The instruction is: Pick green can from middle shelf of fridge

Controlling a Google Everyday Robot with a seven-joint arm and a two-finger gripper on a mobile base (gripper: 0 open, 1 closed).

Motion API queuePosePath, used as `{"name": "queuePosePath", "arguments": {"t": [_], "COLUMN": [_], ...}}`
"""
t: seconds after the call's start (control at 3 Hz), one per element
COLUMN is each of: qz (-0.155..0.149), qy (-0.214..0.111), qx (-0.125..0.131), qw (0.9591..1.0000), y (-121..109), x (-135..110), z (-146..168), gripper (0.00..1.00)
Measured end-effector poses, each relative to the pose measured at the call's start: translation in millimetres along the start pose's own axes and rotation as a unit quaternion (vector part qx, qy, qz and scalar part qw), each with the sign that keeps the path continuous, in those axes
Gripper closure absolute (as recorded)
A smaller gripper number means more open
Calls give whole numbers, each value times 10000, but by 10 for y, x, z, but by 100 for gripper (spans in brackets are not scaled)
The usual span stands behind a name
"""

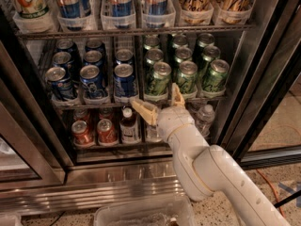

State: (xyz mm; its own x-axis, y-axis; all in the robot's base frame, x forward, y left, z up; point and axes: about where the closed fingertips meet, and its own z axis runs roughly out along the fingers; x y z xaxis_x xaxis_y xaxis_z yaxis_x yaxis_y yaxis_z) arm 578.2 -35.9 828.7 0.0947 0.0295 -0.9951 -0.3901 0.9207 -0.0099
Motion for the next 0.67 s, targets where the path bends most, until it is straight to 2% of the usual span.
{"name": "queuePosePath", "arguments": {"t": [0.33,0.67], "qz": [-5,8], "qy": [-45,-13], "qx": [-105,-131], "qw": [9999,9999], "y": [-129,-156], "x": [-14,0], "z": [333,404], "gripper": [16,15]}}
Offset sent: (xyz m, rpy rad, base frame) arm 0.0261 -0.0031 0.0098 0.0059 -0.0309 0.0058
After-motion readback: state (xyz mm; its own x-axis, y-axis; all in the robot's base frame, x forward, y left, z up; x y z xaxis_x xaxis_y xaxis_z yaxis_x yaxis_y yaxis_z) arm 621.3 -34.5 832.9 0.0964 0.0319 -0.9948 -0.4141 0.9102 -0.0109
